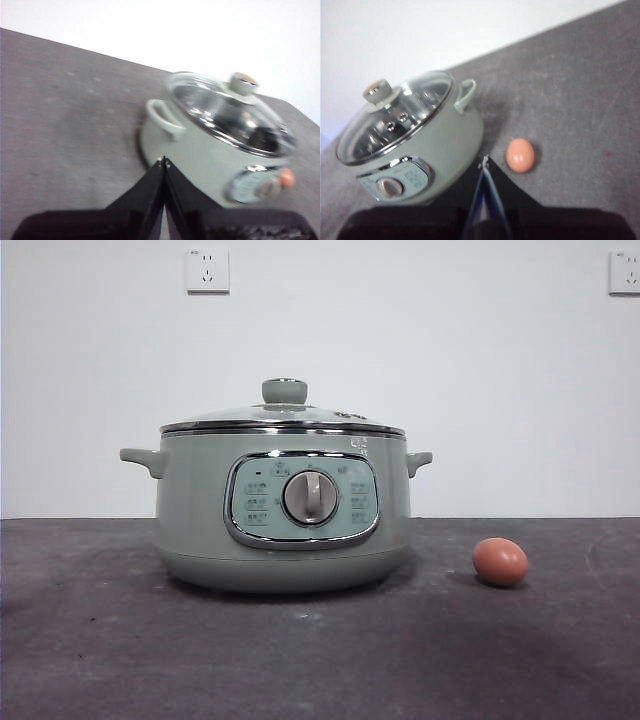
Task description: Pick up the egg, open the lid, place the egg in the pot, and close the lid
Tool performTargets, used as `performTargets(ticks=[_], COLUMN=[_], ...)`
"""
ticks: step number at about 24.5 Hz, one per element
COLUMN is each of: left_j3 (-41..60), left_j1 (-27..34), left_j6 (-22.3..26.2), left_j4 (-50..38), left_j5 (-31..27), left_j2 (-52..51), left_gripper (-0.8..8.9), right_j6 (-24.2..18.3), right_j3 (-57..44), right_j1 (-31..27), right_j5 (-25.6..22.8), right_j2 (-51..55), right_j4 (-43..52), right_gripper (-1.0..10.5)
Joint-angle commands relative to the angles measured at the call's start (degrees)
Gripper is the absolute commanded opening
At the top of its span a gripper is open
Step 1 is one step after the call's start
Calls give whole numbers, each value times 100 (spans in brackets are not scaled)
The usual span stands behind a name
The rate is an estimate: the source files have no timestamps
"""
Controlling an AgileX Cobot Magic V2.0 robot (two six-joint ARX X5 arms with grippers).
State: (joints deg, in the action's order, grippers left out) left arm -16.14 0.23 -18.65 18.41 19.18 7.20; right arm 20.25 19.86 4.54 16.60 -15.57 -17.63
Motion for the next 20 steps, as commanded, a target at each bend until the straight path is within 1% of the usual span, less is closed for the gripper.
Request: performTargets(ticks=[1,6,8,10,13,14,16,18,20], left_j3=[-332,-1032,-1355,-1644,-2044,-2212,-2472,-2597,-2625], left_j1=[11,11,11,11,9,9,9,9,11], left_j6=[136,612,914,1220,1652,1818,2068,2181,2186], left_j4=[214,837,1172,1506,2009,2243,2647,2870,2872], left_j5=[374,999,1233,1425,1554,1547,1550,1541,1539], left_j2=[308,944,1224,1469,1805,1950,2177,2315,2363], left_gripper=[-7,-7,-7,-7,-7,-7,-7,-7,-3], right_j6=[-675,-1558,-1915,-2175,-2461,-2603,-2747,-2767,-2767], right_j3=[623,1840,2328,2723,3233,3425,3644,3668,3668], right_j1=[2,4,4,4,4,4,4,4,4], right_j5=[153,306,306,304,302,299,299,295,284], right_j2=[-507,-1434,-1821,-2155,-2599,-2787,-3049,-3167,-3202], right_j4=[-439,-1725,-2295,-2769,-3499,-3816,-4234,-4297,-4282], right_gripper=[-12,-11,-11,-11,-11,-11,-11,-11,7])
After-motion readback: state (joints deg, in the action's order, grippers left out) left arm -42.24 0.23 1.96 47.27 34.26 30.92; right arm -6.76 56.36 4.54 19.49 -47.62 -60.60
